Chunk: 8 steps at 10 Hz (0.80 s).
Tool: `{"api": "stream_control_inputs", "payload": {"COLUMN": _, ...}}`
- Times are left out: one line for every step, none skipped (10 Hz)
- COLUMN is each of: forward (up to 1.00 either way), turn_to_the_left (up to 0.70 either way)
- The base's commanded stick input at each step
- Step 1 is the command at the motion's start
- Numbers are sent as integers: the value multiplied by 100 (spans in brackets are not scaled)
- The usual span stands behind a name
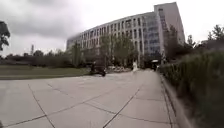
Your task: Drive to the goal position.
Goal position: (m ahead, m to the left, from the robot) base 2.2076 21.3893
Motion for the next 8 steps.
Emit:
{"api": "stream_control_inputs", "payload": {"forward": 0, "turn_to_the_left": 70}}
{"api": "stream_control_inputs", "payload": {"forward": 0, "turn_to_the_left": 70}}
{"api": "stream_control_inputs", "payload": {"forward": 0, "turn_to_the_left": 70}}
{"api": "stream_control_inputs", "payload": {"forward": 0, "turn_to_the_left": 70}}
{"api": "stream_control_inputs", "payload": {"forward": 0, "turn_to_the_left": 70}}
{"api": "stream_control_inputs", "payload": {"forward": 0, "turn_to_the_left": 70}}
{"api": "stream_control_inputs", "payload": {"forward": 0, "turn_to_the_left": 70}}
{"api": "stream_control_inputs", "payload": {"forward": 0, "turn_to_the_left": 70}}
